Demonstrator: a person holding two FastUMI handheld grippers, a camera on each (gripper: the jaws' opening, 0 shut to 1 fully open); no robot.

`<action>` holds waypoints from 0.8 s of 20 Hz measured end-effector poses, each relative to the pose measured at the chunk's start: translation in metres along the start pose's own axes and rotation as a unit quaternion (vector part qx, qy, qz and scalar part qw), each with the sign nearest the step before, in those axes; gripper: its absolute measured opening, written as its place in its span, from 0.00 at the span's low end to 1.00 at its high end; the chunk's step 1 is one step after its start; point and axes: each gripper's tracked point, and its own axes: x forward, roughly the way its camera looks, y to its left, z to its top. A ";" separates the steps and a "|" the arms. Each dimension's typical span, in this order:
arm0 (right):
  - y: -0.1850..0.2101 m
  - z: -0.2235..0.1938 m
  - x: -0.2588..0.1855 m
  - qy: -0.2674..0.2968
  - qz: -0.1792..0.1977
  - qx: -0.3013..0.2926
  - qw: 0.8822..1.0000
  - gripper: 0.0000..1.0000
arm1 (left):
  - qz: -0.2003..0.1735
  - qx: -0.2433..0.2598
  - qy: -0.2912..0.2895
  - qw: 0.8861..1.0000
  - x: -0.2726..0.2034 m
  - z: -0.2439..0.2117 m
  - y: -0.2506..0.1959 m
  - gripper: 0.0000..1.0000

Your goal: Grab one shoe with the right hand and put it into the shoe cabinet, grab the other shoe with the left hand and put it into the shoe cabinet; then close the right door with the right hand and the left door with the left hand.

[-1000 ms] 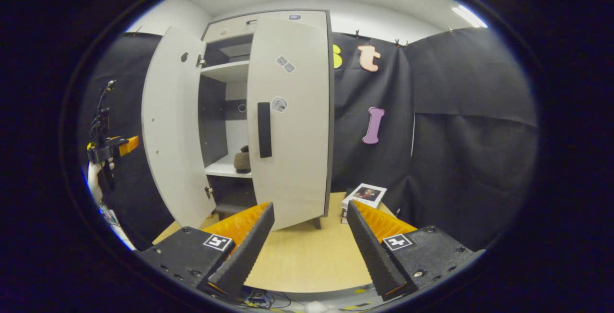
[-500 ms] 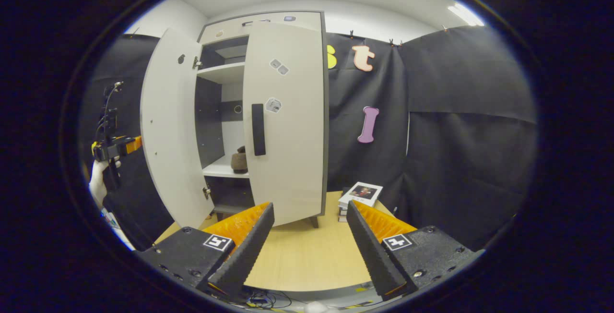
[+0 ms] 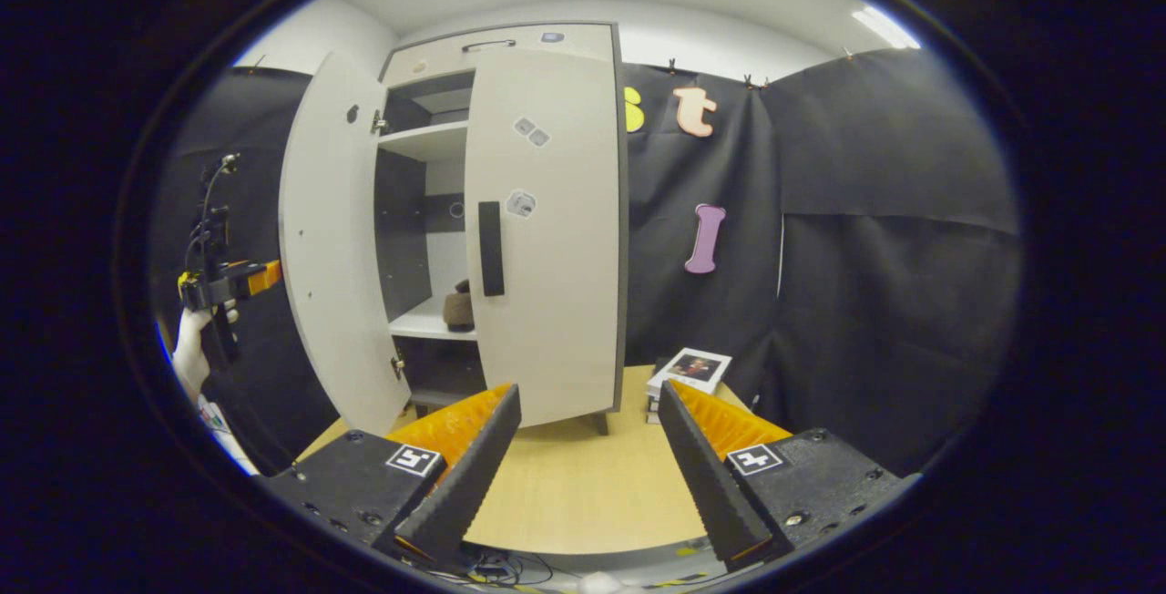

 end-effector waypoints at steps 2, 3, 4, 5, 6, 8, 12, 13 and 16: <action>-0.002 0.001 0.001 0.001 0.005 0.000 1.000 0.99 | -0.009 -0.001 -0.001 1.000 -0.004 0.003 -0.017 0.89; -0.002 0.003 0.000 0.001 0.008 0.000 1.000 0.99 | -0.016 -0.003 -0.001 1.000 -0.003 0.003 -0.026 0.89; -0.005 0.005 -0.002 0.001 0.010 -0.001 1.000 0.99 | -0.025 -0.005 0.001 1.000 -0.004 0.004 -0.039 0.89; -0.007 0.005 -0.003 0.001 0.013 -0.003 1.000 0.99 | -0.036 -0.005 -0.001 0.999 -0.005 0.006 -0.054 0.89; -0.010 0.007 -0.003 -0.001 0.015 -0.005 1.000 0.99 | -0.047 -0.002 -0.001 0.999 -0.004 0.007 -0.071 0.89; -0.015 0.011 -0.001 -0.002 0.017 -0.007 1.000 0.99 | -0.075 -0.001 -0.002 0.997 -0.002 0.009 -0.110 0.89; -0.027 0.015 -0.004 -0.005 0.020 -0.001 1.000 0.99 | -0.109 -0.002 0.009 0.994 0.003 0.014 -0.174 0.97; -0.031 0.017 -0.004 -0.006 0.018 -0.002 1.000 0.99 | -0.109 -0.001 0.008 0.994 0.002 0.016 -0.179 0.96; -0.038 0.023 -0.004 -0.012 0.017 0.006 1.000 0.99 | -0.112 -0.001 0.009 0.994 -0.007 0.020 -0.190 0.96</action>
